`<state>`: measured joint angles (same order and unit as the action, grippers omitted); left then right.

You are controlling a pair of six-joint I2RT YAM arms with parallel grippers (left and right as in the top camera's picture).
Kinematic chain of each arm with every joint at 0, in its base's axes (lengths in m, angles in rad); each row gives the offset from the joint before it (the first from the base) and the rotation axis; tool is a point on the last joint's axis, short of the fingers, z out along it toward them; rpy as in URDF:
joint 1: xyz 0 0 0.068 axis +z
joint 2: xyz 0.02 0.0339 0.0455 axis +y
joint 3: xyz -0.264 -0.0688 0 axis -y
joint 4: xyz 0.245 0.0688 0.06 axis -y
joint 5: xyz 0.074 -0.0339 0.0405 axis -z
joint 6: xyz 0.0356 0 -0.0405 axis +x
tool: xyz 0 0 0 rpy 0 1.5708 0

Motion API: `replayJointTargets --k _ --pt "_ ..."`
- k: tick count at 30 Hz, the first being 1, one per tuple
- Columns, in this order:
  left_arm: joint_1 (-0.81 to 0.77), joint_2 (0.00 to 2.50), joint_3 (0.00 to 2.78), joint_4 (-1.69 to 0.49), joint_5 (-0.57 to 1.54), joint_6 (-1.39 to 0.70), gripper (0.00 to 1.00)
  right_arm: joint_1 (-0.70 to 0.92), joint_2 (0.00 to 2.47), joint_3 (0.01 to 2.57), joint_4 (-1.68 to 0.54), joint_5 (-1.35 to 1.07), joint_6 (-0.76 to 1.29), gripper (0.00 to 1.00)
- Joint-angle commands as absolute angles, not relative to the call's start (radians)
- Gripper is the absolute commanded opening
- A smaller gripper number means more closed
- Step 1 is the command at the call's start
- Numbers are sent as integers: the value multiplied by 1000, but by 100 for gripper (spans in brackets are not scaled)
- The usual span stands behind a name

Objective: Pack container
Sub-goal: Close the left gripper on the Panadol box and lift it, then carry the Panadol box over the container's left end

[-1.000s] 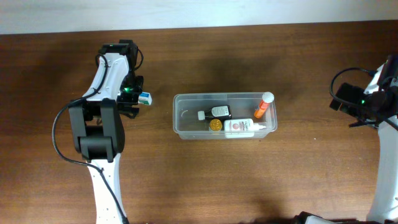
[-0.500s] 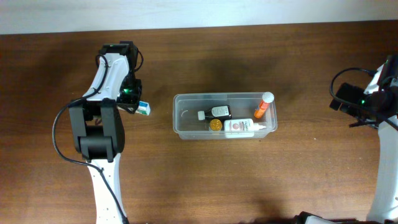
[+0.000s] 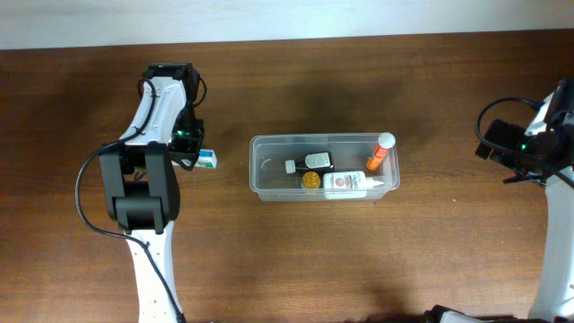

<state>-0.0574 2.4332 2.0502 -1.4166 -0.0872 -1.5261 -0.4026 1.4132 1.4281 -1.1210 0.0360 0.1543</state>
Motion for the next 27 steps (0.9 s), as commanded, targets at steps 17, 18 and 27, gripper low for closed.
replayJointTargets --k 17,18,27 --pt "-48 2443 2131 -1422 -160 -1256 13 -406 1415 1443 -1118 35 159 98" --pt "-48 2439 2159 -1422 -163 -1193 12 -406 1415 1443 -1118 35 159 98" --pt "-64 2410 2439 -1519 -152 -757 6 -406 1415 1443 -1118 35 159 98"
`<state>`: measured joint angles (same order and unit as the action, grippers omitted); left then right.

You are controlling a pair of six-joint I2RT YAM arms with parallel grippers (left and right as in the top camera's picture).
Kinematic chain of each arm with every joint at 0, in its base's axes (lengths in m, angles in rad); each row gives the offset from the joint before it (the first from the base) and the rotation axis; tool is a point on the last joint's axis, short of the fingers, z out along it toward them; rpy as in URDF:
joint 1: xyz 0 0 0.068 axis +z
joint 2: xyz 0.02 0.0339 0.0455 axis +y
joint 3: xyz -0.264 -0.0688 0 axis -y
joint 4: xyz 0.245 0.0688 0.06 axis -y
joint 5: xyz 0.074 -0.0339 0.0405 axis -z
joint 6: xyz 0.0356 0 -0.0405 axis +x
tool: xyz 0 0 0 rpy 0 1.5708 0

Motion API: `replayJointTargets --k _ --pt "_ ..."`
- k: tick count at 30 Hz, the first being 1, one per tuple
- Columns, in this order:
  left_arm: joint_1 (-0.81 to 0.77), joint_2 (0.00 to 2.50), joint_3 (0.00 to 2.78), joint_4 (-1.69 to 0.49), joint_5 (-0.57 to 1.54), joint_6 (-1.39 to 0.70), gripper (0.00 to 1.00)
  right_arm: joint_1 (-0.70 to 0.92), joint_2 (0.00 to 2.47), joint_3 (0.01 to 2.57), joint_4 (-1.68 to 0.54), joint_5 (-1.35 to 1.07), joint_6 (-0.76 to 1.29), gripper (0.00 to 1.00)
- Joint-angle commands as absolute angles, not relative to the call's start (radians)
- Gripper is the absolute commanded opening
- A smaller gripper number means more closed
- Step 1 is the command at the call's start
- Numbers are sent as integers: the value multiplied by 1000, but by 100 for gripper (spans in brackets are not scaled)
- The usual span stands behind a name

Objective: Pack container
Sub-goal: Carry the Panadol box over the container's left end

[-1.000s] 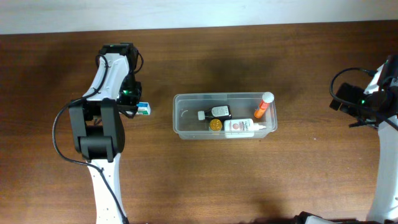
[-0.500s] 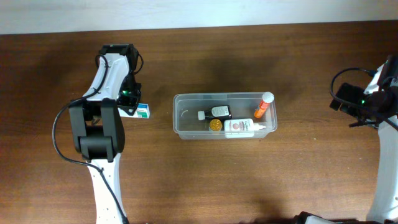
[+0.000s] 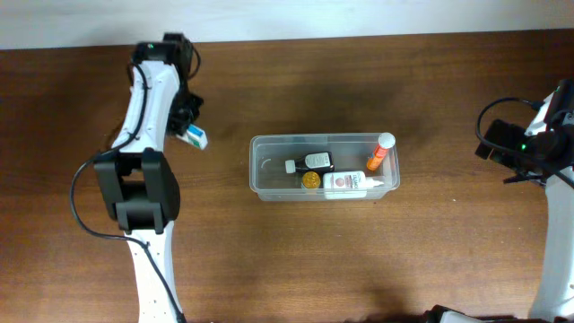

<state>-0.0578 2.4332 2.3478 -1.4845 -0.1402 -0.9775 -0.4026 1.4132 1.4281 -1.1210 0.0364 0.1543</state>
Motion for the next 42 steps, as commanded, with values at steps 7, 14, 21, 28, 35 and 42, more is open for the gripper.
replayJointTargets --k 7,14,21,28,35,42 --pt "-132 2379 2621 -1656 -48 -478 7 -406 1415 1443 -1118 35 159 99" --pt "-271 2336 2628 -1688 83 -246 8 -406 1415 1443 -1118 35 159 98" --pt "-416 2327 2628 -1688 93 -134 13 -406 1415 1443 -1118 35 159 98" --pt "-516 2294 2589 -1688 80 -103 14 -406 1415 1443 -1118 35 159 98" --pt "-543 2195 2370 -1688 81 -35 15 -406 1415 1443 -1118 35 159 98" --pt "-543 2188 2227 -1681 79 63 15 -406 1415 1443 -1118 35 159 98"
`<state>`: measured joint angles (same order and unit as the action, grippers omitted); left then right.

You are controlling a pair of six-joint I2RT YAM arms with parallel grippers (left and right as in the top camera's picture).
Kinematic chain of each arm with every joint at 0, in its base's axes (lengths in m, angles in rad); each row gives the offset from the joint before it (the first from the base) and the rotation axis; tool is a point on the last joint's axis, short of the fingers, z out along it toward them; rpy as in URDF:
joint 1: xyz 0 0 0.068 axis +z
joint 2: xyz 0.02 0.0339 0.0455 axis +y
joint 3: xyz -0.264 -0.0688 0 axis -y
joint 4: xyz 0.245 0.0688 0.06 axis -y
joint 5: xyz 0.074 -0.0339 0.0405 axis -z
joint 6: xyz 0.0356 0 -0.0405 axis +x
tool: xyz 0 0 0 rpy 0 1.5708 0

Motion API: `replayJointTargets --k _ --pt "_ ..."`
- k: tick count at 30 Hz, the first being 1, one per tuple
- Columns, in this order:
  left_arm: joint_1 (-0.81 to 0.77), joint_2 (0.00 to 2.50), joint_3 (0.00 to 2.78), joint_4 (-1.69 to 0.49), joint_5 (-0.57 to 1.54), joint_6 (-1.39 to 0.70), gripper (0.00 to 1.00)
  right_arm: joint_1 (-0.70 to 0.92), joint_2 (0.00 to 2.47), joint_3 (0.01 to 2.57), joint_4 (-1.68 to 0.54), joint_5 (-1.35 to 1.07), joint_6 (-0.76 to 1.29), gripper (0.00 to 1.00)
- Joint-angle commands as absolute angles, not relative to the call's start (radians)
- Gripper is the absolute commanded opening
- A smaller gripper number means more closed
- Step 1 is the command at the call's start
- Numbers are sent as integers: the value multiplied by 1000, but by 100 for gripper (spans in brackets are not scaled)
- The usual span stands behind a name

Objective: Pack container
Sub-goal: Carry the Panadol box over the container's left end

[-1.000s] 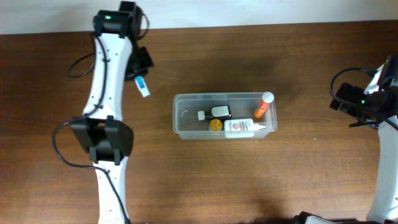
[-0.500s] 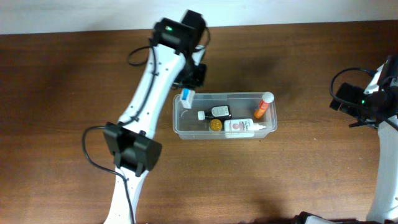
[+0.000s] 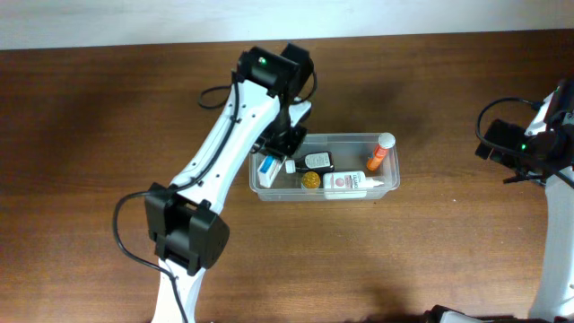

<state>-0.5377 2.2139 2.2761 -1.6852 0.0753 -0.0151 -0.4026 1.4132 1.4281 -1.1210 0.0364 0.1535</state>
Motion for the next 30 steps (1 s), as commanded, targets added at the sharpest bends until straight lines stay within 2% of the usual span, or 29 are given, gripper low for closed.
replayJointTargets --k 1,9,17,30 --pt "-543 2188 2217 -1672 78 69 15 -406 1415 1443 -1118 35 159 98" --pt "-543 2188 2181 -1574 79 195 18 -406 1415 1443 -1118 35 159 98" --pt "-550 2188 2137 -1570 80 356 18 -406 1415 1443 -1118 35 159 98" --pt "-552 2188 2027 -1422 79 548 18 -406 1415 1443 -1118 35 159 98"
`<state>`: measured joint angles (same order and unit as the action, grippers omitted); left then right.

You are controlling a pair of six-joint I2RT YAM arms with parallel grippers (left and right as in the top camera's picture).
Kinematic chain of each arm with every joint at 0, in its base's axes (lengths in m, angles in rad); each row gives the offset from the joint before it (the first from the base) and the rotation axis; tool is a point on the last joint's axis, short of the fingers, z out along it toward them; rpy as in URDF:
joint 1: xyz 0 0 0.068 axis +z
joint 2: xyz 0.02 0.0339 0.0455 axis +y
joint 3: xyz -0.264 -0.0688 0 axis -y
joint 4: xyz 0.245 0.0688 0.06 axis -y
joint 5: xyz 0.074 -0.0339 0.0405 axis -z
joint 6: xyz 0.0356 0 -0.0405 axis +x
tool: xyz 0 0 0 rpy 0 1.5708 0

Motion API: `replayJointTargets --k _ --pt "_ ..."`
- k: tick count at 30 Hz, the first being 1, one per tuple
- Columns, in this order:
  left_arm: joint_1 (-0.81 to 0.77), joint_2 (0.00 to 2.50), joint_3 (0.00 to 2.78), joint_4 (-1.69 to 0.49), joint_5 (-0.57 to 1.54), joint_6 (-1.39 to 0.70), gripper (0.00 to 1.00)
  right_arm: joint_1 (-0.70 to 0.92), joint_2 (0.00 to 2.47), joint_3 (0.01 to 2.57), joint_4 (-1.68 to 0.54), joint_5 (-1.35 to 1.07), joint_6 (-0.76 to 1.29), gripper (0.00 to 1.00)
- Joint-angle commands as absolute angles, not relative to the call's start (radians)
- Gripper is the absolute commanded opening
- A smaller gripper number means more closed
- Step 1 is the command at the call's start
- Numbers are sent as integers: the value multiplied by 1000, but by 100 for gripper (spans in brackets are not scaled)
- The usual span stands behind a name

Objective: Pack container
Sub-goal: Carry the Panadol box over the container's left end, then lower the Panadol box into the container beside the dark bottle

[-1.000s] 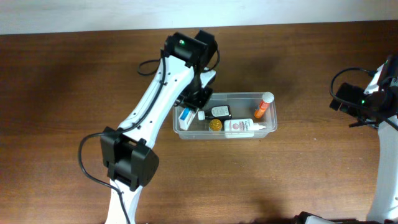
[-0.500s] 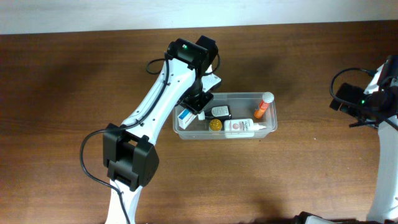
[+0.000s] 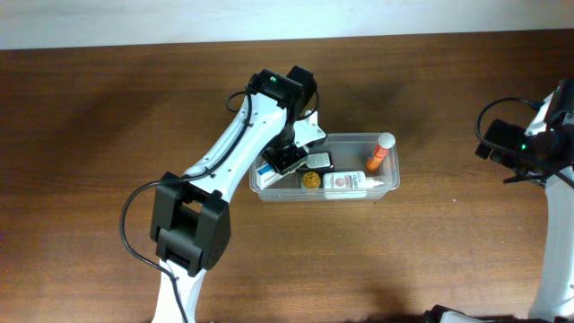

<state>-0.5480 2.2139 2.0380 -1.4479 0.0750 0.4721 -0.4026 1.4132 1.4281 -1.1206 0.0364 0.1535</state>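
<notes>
A clear plastic container [image 3: 387,184] sits mid-table. Inside it lie a small dark bottle [image 3: 318,161], a yellow-capped item [image 3: 310,180], a white tube [image 3: 354,184] and an orange tube with a white cap [image 3: 379,153]. A blue-and-white box [image 3: 265,172] lies at its left end. My left gripper [image 3: 289,160] hangs over the container's left part, just right of the box, and looks open with the box free of it. My right gripper [image 3: 499,149] is parked at the table's right edge, its jaws not readable.
The left arm [image 3: 224,166] stretches diagonally from its base [image 3: 186,233] at the front left to the container. The right arm's cables [image 3: 502,112] loop at the far right.
The left gripper has shifted slightly right and toward the container's middle. The blue-and-white box, then under the fingers, now lies at the left end, apart from them.
The left gripper held the blue-and-white box on the table left of the container, then held it a little farther back. Later it had the box inside the container's left end. Now the box lies there and the gripper stands beside it. The right arm stayed still.
</notes>
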Motion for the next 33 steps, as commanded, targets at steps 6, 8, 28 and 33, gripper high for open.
replayJointTargets --k 6,8,28,33 --pt "-552 2188 2027 -1394 80 552 20 -406 1415 1443 -1118 35 159 98" --pt "-552 2188 2027 -1385 80 555 20 -406 1415 1443 -1118 35 159 98" --pt "-552 2188 2024 -1425 83 554 34 -406 1415 1443 -1118 35 159 98" --pt "-552 2188 2024 -1398 83 554 45 -406 1415 1443 -1118 35 159 98"
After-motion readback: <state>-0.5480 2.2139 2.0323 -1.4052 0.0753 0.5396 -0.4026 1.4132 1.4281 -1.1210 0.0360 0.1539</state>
